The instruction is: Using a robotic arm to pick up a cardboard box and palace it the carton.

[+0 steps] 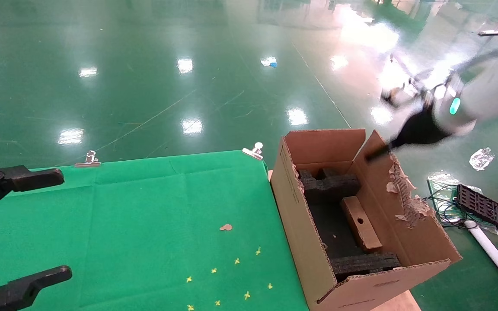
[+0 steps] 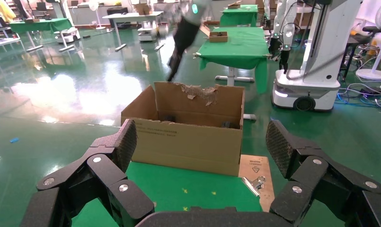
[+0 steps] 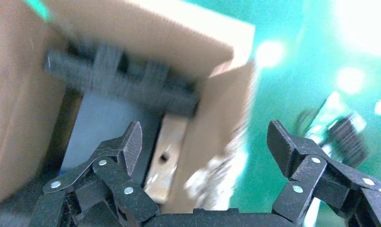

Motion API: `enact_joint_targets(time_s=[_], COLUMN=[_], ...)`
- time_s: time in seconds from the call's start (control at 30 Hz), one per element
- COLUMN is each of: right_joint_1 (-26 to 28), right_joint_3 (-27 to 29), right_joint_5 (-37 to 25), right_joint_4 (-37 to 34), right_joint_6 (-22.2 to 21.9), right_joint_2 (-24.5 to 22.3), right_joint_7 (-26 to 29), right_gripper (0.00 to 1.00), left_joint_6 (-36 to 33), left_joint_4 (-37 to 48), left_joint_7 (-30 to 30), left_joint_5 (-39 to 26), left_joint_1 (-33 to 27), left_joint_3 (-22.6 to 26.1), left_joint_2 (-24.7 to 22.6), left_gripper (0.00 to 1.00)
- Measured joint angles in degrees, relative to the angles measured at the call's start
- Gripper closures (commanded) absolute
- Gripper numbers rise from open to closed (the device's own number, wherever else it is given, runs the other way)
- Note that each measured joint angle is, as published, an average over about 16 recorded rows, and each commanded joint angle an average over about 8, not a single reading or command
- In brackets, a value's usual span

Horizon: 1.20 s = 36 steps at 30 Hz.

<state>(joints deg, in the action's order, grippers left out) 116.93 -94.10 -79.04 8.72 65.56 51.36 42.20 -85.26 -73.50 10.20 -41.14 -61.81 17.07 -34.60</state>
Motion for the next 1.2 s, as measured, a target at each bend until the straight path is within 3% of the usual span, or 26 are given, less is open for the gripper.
enact_joint_targets(time_s=[0.23, 0.43, 1.2], right_joint_1=[4.41, 3.33, -17.70], right_joint_3=[1.85, 5.39, 31.92], right_joint_5=[1.96, 4.73, 16.85], right_joint_4=[5.63, 10.76, 31.09], right_joint_6=[-0.57, -0.53, 6.61], right_joint_2=[-3.09, -5.83, -10.31], right_joint_7=[-3.15, -5.11, -14.80], right_gripper=[0.00, 0.00, 0.00], left_joint_6=[0.01, 0.02, 0.02], left_joint_4=[0.01, 0.03, 0.07], left_joint_7=[-0.01, -0.03, -0.07], left_joint_5=[0.02, 0.03, 0.07], left_joint_1=[0.00, 0.00, -0.03], left_joint_3=[0.02, 0.03, 0.10], left_joint_2=[0.01, 0.01, 0.03], left_gripper=[0.00, 0.00, 0.00])
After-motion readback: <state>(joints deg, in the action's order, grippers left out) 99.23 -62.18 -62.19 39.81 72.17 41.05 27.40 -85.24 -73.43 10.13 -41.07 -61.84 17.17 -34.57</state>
